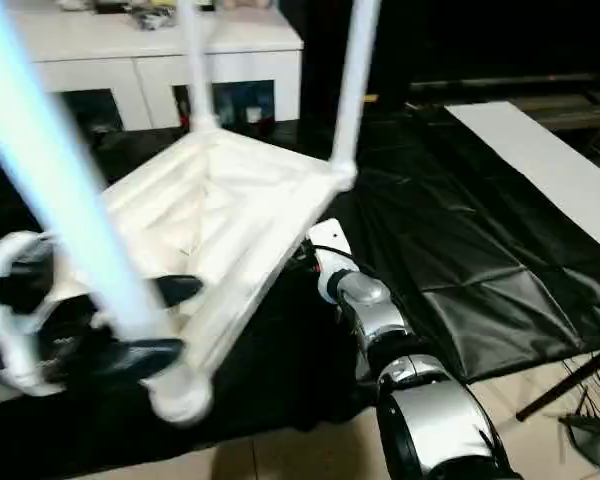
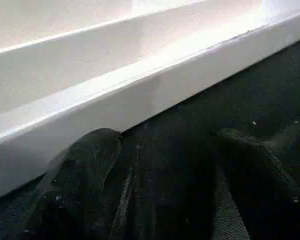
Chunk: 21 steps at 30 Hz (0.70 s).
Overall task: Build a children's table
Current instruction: Rotate table base
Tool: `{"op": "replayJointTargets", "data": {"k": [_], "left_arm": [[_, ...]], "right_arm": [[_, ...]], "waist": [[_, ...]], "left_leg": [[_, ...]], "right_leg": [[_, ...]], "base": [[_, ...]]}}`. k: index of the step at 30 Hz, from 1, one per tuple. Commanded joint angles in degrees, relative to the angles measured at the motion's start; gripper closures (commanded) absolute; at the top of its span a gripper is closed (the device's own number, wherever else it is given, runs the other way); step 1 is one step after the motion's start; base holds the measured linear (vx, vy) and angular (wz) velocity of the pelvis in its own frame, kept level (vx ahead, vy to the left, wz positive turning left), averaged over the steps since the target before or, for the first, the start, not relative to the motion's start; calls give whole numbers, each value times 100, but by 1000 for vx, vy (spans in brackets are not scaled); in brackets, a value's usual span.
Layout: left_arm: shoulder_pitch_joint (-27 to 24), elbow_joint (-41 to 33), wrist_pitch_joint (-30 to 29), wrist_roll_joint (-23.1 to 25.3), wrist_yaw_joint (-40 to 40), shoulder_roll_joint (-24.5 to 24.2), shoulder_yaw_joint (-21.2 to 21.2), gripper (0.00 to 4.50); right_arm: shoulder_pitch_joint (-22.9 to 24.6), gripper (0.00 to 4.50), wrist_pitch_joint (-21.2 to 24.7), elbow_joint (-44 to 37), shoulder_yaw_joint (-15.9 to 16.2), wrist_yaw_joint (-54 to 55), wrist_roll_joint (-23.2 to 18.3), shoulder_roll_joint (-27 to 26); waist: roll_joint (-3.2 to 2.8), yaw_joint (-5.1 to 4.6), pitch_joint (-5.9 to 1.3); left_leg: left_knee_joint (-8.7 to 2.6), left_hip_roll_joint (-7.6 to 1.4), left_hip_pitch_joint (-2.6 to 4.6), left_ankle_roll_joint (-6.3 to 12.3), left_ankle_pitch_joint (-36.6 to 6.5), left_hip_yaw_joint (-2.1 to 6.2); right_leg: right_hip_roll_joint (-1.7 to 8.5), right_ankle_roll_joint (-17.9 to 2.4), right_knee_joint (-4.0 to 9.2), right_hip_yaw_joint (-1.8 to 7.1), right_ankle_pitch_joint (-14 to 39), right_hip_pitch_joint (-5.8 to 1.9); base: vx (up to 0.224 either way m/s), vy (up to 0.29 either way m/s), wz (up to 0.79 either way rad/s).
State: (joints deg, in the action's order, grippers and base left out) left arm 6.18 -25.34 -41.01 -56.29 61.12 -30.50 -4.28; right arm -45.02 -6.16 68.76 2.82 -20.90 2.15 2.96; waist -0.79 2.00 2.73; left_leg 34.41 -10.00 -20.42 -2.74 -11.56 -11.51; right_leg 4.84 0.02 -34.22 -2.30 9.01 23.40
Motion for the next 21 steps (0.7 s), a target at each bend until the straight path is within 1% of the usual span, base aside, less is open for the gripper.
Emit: {"op": "replayJointTargets", "data": {"k": [1, 2, 3, 4, 5, 6, 7, 8, 9, 10, 11, 12, 13, 15, 17, 18, 19, 20, 21], "left_arm": [[255, 165, 85, 241, 52, 112, 299, 4], [393, 268, 102, 294, 54, 185, 410, 4], [393, 268, 102, 294, 54, 185, 410, 4], [686, 534, 244, 529, 34, 342, 654, 4], [793, 651, 310, 611, 21, 403, 736, 4], [907, 802, 438, 769, 15, 474, 833, 4], [1107, 1084, 614, 991, -8, 626, 965, 4], [1126, 1111, 625, 1009, -4, 642, 976, 4], [1231, 1250, 699, 1109, 8, 727, 1029, 4], [1279, 1310, 739, 1160, 2, 762, 1053, 4], [1356, 1398, 759, 1192, 45, 817, 1109, 4], [1398, 1446, 766, 1204, 73, 847, 1141, 4], [1479, 1551, 827, 1279, 77, 915, 1201, 4], [1683, 1824, 1035, 1480, 105, 1077, 1326, 4], [1800, 2019, 1180, 1606, 83, 1176, 1366, 4], [1960, 2314, 1428, 1825, -26, 1309, 1394, 4], [2070, 2534, 1588, 1994, -116, 1384, 1404, 4], [2205, 2822, 1833, 2188, -159, 1454, 1413, 4], [2474, 3423, 2271, 2593, -457, 1548, 1389, 4]], "right_arm": [[-139, 91, -173, 4, 172, -359, 21, -250], [-132, 91, -199, 21, 207, -439, 42, -285], [-132, 91, -199, 21, 207, -439, 42, -285], [-109, 91, -272, 54, 261, -562, 96, -356], [-101, 91, -294, 73, 263, -593, 110, -385], [-84, 91, -320, 79, 268, -636, 127, -413], [-31, 91, -341, 63, 284, -742, 132, -469], [-25, 91, -343, 61, 286, -754, 134, -474], [7, 91, -360, 53, 311, -806, 154, -498], [24, 91, -374, 49, 330, -827, 170, -507], [62, 91, -385, 38, 349, -911, 174, -527], [83, 91, -391, 32, 358, -960, 174, -539], [131, 91, -412, 13, 398, -1023, 196, -554], [211, 91, -457, -15, 453, -1111, 234, -585], [223, 91, -480, -6, 447, -1100, 253, -588], [224, 91, -493, 10, 436, -1024, 278, -581], [219, 91, -497, 22, 414, -967, 290, -572], [203, 91, -504, 40, 384, -848, 297, -543], [154, 91, -482, 70, 287, -551, 279, -461]], "waist": [[-56, 24, -306], [-55, 11, -305], [-71, 8, -310], [-78, -8, -306], [-70, -3, -308], [-64, -8, -308], [-74, -31, -317], [-74, -31, -317], [-95, -41, -325], [-83, -53, -328], [-87, -54, -342], [-85, -55, -342], [-104, -57, -342], [-93, -59, -328], [-90, -53, -331], [-75, -63, -326], [-92, -57, -325], [-87, -60, -315], [-83, -64, -306]], "left_leg": [[-500, -251, 26, -246, -1837, 121], [-502, -250, 23, -232, -1829, 121], [-491, -250, 37, -223, -1796, 116], [-496, -252, 14, -200, -1745, 124], [-483, -249, 58, -189, -1841, 108], [-482, -250, 52, -190, -1851, 116], [-492, -251, 7, -192, -1761, 139], [-492, -251, 7, -192, -1761, 139], [-483, -254, 25, -173, -1724, 137], [-482, -254, 22, -156, -1709, 131], [-473, -257, 29, -120, -1630, 126], [-470, -261, 26, -102, -1591, 120], [-465, -262, 17, -61, -1537, 115], [-469, -271, 28, -19, -1636, 107], [-471, -279, 37, -43, -1698, 116], [-475, -277, 26, -36, -1705, 119], [-472, -274, 52, -44, -1774, 115], [-476, -272, 55, -45, -1823, 117], [-487, -260, 70, -80, -1979, 136]], "right_leg": [[259, -1261, 305, 197, 1713, -217], [251, -1267, 310, 193, 1731, -221], [253, -1293, 314, 192, 1705, -214], [254, -1340, 306, 192, 1633, -229], [248, -1329, 333, 193, 1746, -196], [258, -1337, 329, 196, 1757, -210], [275, -1333, 325, 191, 1724, -250], [275, -1333, 325, 191, 1724, -250], [276, -1404, 310, 194, 1576, -248], [266, -1425, 315, 188, 1524, -249], [265, -1501, 296, 184, 1366, -252], [262, -1540, 292, 184, 1282, -252], [260, -1611, 278, 179, 1154, -261], [258, -1654, 305, 173, 1243, -255], [269, -1643, 308, 175, 1332, -257], [270, -1632, 314, 175, 1373, -263], [272, -1607, 337, 179, 1470, -243], [269, -1585, 351, 179, 1552, -234], [280, -1457, 396, 181, 1859, -224]], "base": [[0, 0, 0], [0, 0, 0], [0, 0, 0], [0, 0, 0], [0, 0, 0], [0, 0, 0], [0, 0, 0], [0, 0, 0], [0, 0, 0], [0, 0, 0], [0, 0, 0], [0, 0, 0], [0, 0, 0], [0, 0, 0], [0, 0, 0], [0, 0, 0], [0, 0, 0], [0, 0, 0], [0, 0, 0]]}}
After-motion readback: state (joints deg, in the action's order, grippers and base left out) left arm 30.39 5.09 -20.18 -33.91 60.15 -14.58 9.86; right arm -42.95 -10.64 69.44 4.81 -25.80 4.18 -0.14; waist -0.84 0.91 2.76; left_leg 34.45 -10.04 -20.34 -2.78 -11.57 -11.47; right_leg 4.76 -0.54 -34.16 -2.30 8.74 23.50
